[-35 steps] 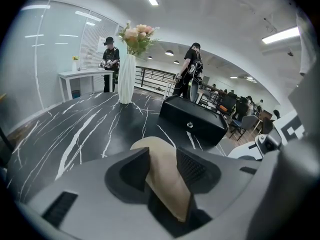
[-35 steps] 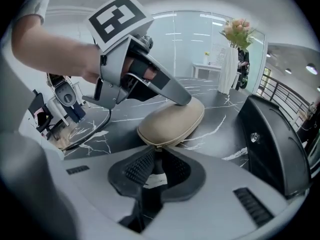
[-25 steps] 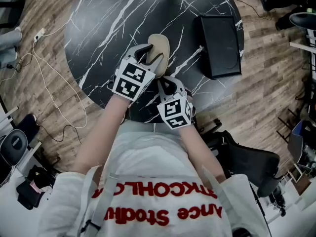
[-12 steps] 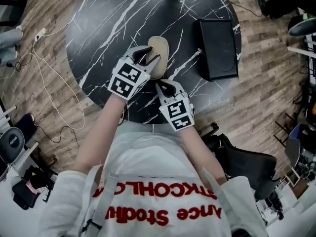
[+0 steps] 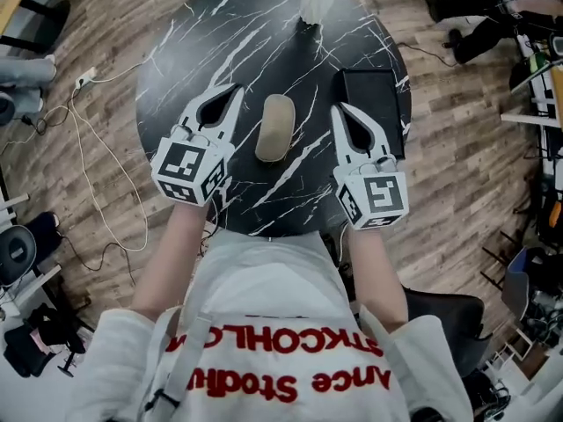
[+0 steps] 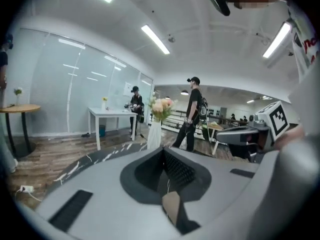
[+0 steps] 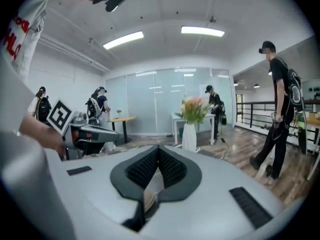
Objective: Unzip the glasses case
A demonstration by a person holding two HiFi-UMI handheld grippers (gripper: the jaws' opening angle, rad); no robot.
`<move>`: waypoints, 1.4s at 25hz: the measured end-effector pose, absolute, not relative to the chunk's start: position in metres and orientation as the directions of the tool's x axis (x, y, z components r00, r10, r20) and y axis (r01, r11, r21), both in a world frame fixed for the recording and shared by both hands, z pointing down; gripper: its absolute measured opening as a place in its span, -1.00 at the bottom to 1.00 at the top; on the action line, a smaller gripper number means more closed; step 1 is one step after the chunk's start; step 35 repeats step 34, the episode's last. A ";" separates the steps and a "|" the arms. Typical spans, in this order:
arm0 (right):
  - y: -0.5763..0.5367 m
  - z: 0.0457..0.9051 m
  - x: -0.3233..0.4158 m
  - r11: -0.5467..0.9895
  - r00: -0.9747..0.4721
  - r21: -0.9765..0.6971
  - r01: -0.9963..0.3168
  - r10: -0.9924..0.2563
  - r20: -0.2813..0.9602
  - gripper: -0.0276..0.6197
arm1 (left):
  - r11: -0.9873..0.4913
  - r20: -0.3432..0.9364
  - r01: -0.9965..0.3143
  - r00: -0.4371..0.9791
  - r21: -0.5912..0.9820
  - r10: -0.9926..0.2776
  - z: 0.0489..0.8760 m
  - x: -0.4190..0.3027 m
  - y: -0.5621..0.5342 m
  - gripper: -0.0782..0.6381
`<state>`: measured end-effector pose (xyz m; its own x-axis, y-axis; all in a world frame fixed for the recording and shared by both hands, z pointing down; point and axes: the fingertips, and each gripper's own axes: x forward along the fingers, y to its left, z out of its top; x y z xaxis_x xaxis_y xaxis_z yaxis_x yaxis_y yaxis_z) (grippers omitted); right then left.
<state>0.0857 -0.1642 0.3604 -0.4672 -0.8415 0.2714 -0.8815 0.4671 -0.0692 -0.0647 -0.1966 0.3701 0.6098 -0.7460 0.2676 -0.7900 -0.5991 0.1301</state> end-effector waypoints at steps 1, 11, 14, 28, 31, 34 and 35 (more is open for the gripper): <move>-0.167 0.340 0.089 0.466 -0.465 -0.058 -0.883 -0.854 0.234 -0.87 | -0.592 0.238 -0.796 0.603 0.123 -0.761 0.353 -0.067 -0.195 -0.76; -0.157 0.180 0.099 0.487 -0.486 0.011 -0.873 -0.869 -0.097 -0.87 | -0.528 -0.042 -0.846 0.526 0.071 -0.849 0.207 -0.088 -0.166 -0.76; -0.151 0.161 0.104 0.479 -0.475 0.001 -0.878 -0.871 -0.127 -0.87 | -0.501 -0.070 -0.864 0.497 0.045 -0.865 0.185 -0.096 -0.159 -0.76; -0.147 0.143 0.109 0.442 -0.437 -0.002 -0.897 -0.886 -0.156 -0.87 | -0.481 -0.114 -0.876 0.474 0.039 -0.873 0.164 -0.104 -0.154 -0.76; -0.147 0.142 0.109 0.436 -0.431 -0.003 -0.900 -0.890 -0.150 -0.87 | -0.485 -0.111 -0.874 0.479 0.038 -0.871 0.165 -0.102 -0.153 -0.76; -0.147 0.142 0.107 0.439 -0.434 -0.004 -0.899 -0.890 -0.142 -0.87 | -0.501 -0.111 -0.865 0.494 0.041 -0.862 0.166 -0.101 -0.152 -0.76; -0.147 0.142 0.107 0.439 -0.434 -0.004 -0.899 -0.890 -0.142 -0.87 | -0.501 -0.111 -0.865 0.494 0.041 -0.862 0.166 -0.101 -0.152 -0.76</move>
